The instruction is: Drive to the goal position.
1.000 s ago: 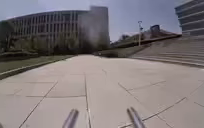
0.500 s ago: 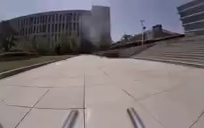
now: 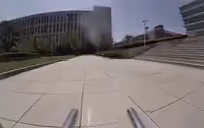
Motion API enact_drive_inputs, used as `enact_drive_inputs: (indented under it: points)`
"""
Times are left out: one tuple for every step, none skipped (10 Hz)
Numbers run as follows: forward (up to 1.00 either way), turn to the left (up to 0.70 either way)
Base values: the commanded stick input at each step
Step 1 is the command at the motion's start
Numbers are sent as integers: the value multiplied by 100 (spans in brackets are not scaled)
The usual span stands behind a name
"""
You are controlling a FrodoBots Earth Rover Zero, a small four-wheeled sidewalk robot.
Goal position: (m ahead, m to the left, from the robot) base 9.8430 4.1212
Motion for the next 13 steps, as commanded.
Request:
enact_drive_inputs:
  points:
    - [70,0]
    - [70,0]
    - [70,0]
    - [70,0]
    - [70,0]
    - [70,0]
    - [70,0]
    - [70,0]
    - [70,0]
    - [70,0]
    - [70,0]
    - [70,0]
    - [70,0]
